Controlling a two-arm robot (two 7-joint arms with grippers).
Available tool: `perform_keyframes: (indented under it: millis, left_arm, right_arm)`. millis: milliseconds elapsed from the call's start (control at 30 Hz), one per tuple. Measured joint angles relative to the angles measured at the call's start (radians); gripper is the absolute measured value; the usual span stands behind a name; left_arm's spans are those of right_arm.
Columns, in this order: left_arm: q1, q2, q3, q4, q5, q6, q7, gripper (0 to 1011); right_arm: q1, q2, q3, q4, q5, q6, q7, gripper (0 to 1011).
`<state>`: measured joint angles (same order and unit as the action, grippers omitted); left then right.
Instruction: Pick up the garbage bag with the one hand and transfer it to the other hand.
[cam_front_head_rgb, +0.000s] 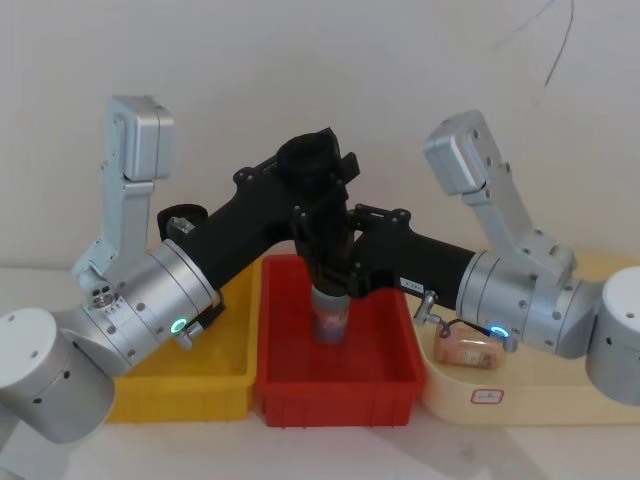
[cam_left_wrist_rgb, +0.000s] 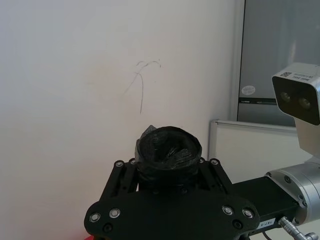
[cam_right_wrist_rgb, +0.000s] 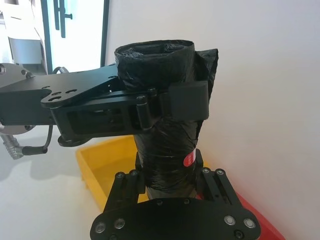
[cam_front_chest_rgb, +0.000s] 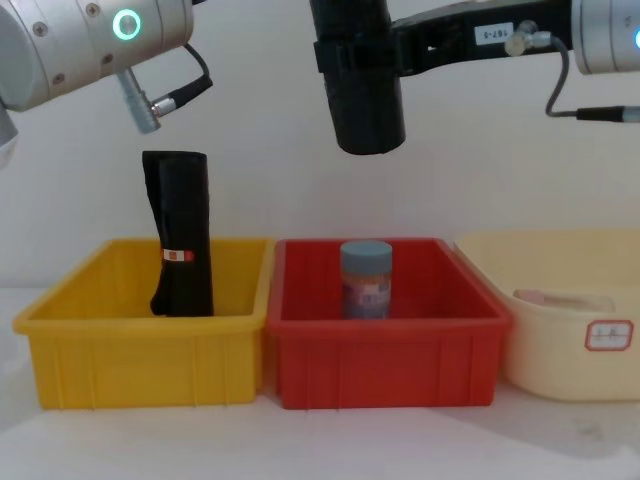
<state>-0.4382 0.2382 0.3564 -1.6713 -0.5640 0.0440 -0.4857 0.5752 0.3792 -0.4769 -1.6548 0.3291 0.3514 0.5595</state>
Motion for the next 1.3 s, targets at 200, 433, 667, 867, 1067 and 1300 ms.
perform_keyframes:
  millis: [200, 433, 667, 867, 1067, 1300]
  left_arm:
    - [0.0, 0.0, 0.0, 0.0, 0.0, 0.0, 0.0, 567]
    - [0.0, 0.0, 0.0, 0.0, 0.0, 0.0, 0.0, 792]
    - [0.0, 0.0, 0.0, 0.0, 0.0, 0.0, 0.0, 963]
    - [0.0, 0.0, 0.0, 0.0, 0.0, 0.0, 0.0, 1001]
    - [0.0, 0.0, 0.0, 0.0, 0.0, 0.0, 0.0, 1001]
    - [0.0, 0.0, 0.0, 0.0, 0.0, 0.0, 0.0, 1001]
  right_arm:
    - [0.001, 0.0, -0.001, 0.0, 0.001, -0.001, 0.0, 505]
    - [0.001, 0.0, -0.001, 0.0, 0.001, -0.001, 0.0, 505]
    - [0.001, 0.001, -0.001, 0.0, 0.001, -0.002, 0.0, 506]
    - [0.0, 0.005, 0.003, -0.002, 0.0, -0.006, -0.008, 506]
    - [-0.006, 0.018, 0.023, -0.005, -0.007, -0.014, -0.04, 505]
    - [-0.007, 0.038, 0.055, 0.001, -0.016, -0.019, -0.081, 505]
